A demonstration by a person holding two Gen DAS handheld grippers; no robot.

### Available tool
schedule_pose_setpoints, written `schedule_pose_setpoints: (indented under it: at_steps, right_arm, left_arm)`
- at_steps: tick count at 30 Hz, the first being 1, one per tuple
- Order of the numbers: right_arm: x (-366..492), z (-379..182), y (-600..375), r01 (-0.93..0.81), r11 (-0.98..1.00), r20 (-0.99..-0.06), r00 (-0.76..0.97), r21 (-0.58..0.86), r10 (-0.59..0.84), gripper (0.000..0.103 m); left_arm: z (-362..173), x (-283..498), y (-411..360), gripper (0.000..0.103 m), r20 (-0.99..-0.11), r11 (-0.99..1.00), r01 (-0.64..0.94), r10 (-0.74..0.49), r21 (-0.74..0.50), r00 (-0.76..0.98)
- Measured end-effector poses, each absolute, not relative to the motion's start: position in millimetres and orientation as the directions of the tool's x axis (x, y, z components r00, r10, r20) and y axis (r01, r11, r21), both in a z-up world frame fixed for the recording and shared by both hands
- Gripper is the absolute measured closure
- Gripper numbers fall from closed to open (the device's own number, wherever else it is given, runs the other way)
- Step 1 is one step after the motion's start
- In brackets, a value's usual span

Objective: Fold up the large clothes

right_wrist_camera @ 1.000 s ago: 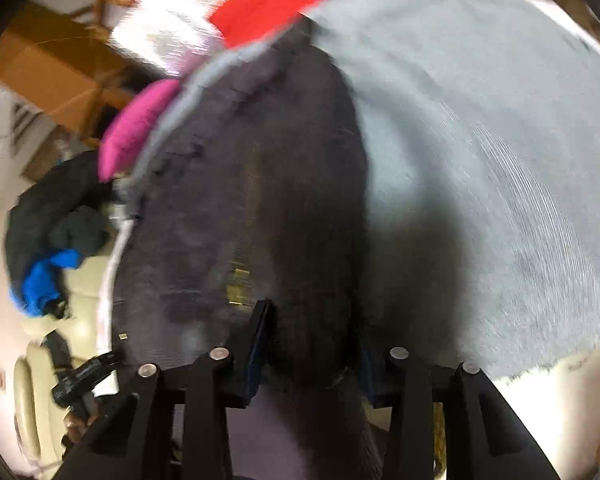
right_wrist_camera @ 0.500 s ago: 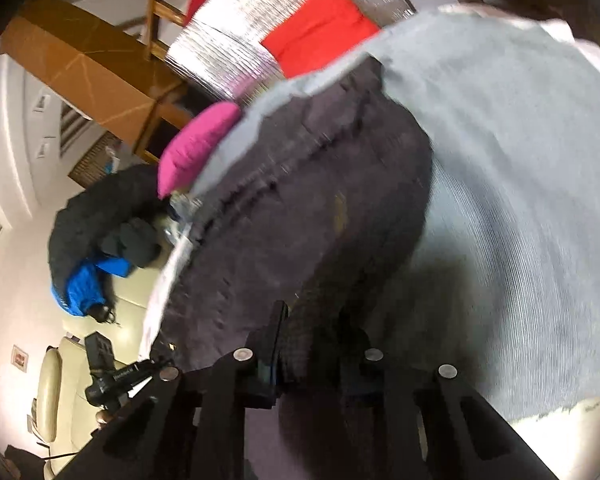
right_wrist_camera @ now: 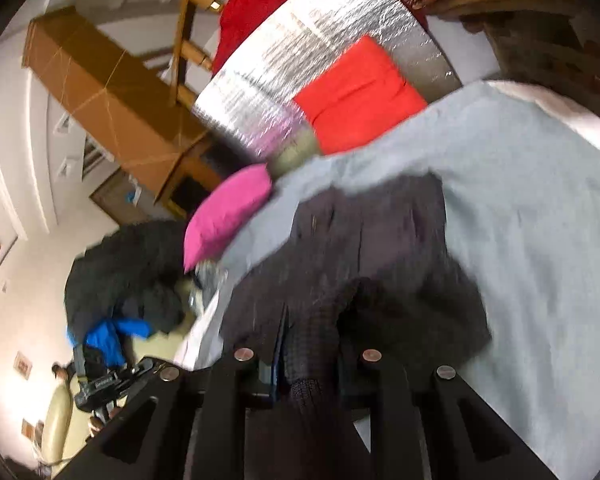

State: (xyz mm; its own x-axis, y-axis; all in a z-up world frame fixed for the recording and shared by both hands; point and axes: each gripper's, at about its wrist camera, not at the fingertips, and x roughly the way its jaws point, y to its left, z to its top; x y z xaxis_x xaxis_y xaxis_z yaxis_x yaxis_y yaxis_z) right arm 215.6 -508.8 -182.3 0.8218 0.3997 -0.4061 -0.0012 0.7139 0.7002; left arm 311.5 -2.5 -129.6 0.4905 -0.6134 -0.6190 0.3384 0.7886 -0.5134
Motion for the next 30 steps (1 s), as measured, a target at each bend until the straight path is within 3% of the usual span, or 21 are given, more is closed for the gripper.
schedule_pose_setpoints:
  at_steps: [6,10,14,16,18,19,21,22,24,30]
  right_arm:
    - [349,-188,-544,0.108,0.647,-0.416,0.841,0.754,0.345,0.083]
    - [444,-240,-562,0.248,0.577,-0.488,0.817,0.779,0.307,0.082]
    - [489,-313,-576,0.367,0.419,-0.521,0.779,0.83,0.35,0.074]
    - [490,-331,-588,0.32,0.309,-0.427,0.813,0.896,0.396,0.071]
    - [482,-337,-599,0.249,0.2,-0.313,0.848,0.948,0.429,0.061]
    - [476,-336,-602,0.211,0.15,-0.256,0.863,0.966,0.435,0.052]
    - [460,-332,-608,0.154,0.079,-0.173,0.893,0.985,0.417,0.022]
    - [441,-322,-610,0.126,0.07,-0.143,0.92,0.99,0.366,0.016]
    - [416,-300,-610,0.084,0.139,-0.128,0.929,0.987,0.347,0.012]
    - [333,-261,-573,0.127,0.384,-0.304,0.843,0.914,0.444,0.012]
  left_arm:
    - [-138,463,-34,0.087,-0.645,0.831,0.243,-0.546,-0.501,0.535]
    - [-205,550,-56,0.086,-0.758,0.909,0.114,-0.399,-0.401,0.515]
    - [-266,583,-64,0.083,-0.807,0.918,0.051,-0.371,-0.394,0.46]
    - [-269,582,-58,0.082,-0.763,0.888,0.057,-0.424,-0.457,0.487]
    - [-263,575,-50,0.073,-0.721,0.851,0.06,-0.478,-0.522,0.501]
    - [-259,572,-45,0.068,-0.697,0.829,0.06,-0.505,-0.556,0.51]
    - [-246,554,-30,0.048,-0.642,0.786,0.042,-0.533,-0.617,0.552]
    - [-234,540,-22,0.042,-0.612,0.781,0.031,-0.513,-0.624,0.601]
    - [-216,511,-14,0.03,-0.575,0.779,0.023,-0.482,-0.626,0.661]
    - [-214,405,-11,0.022,-0.602,0.811,0.004,-0.439,-0.586,0.667]
